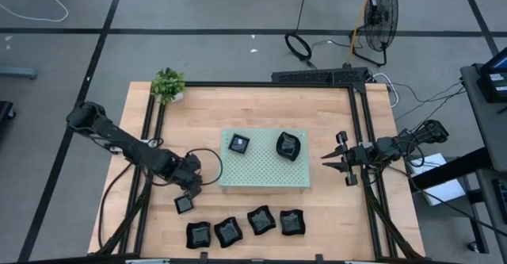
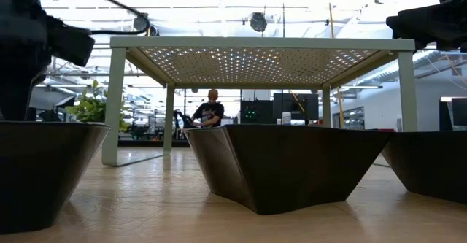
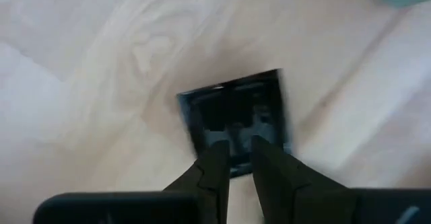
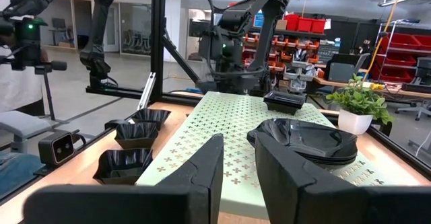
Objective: Pick & Place Mini shaped plates
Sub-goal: Stack the square plate on top of the square plate on the shelf
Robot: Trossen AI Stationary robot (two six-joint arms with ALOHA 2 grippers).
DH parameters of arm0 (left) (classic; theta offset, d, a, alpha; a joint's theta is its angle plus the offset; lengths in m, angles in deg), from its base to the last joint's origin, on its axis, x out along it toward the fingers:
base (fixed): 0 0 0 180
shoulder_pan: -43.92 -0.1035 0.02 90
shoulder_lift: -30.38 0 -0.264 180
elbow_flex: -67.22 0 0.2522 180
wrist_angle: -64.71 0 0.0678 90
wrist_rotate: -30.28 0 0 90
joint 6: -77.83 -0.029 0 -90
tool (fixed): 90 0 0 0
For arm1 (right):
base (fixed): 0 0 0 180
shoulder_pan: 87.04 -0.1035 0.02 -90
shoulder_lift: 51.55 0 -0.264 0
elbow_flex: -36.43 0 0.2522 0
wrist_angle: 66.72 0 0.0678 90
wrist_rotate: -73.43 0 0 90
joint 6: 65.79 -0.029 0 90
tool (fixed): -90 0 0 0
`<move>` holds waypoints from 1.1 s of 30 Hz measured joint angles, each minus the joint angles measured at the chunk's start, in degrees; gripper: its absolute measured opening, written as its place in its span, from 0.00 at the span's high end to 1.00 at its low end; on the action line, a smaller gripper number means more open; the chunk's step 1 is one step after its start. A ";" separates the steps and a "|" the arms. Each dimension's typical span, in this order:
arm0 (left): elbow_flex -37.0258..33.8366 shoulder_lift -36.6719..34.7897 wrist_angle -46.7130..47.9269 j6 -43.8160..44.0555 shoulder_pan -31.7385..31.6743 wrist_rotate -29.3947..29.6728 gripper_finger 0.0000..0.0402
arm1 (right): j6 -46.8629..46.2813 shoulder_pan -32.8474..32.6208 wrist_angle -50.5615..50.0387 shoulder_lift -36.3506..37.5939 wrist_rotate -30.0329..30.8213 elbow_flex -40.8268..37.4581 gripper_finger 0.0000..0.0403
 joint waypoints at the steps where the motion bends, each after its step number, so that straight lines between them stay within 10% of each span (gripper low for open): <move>1: 0.00 -0.83 -0.22 0.96 0.00 -0.40 0.83 | 0.01 0.00 0.00 0.00 0.01 0.00 0.81; 33: -8.94 -1.37 -11.55 6.38 0.07 -1.67 0.83 | 0.00 0.00 0.00 -0.01 0.01 0.00 0.81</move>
